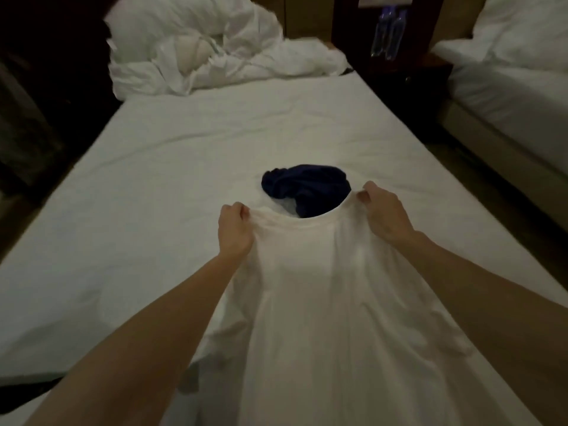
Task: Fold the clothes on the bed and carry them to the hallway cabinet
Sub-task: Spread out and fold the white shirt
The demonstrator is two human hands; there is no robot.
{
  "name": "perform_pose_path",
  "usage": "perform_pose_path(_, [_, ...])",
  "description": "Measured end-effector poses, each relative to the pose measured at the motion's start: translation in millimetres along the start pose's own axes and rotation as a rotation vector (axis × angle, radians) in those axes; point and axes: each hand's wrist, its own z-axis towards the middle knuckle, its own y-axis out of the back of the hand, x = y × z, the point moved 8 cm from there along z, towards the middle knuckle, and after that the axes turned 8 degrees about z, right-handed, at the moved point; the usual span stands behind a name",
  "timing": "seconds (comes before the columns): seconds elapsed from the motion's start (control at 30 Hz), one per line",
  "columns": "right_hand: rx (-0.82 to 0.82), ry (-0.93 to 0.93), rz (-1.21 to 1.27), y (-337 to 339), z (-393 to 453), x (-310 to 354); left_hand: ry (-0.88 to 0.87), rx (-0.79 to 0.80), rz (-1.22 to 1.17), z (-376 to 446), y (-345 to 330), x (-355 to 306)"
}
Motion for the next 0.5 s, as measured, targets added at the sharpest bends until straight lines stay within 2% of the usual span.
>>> perform_pose_path(0.17, [0.048, -0.125, 0.052, -44, 0, -43, -0.039, 0.012, -0.059, -2, -39, 25])
perform_pose_path(0.27, [0.145, -0.102, -0.061, -55, -8, -50, -0.113, -0.003, -0.069, -9, -30, 24])
perform_pose_path(0.4, [0.22, -0.112, -0.142, -35, -26, -42, -0.179, 0.046, 0.128, -26, -5, 23])
perform_pose_path(0.5, [0.302, -0.218, -0.225, -15, -55, -49, -0.109, 0.175, 0.346, -48, 11, 37])
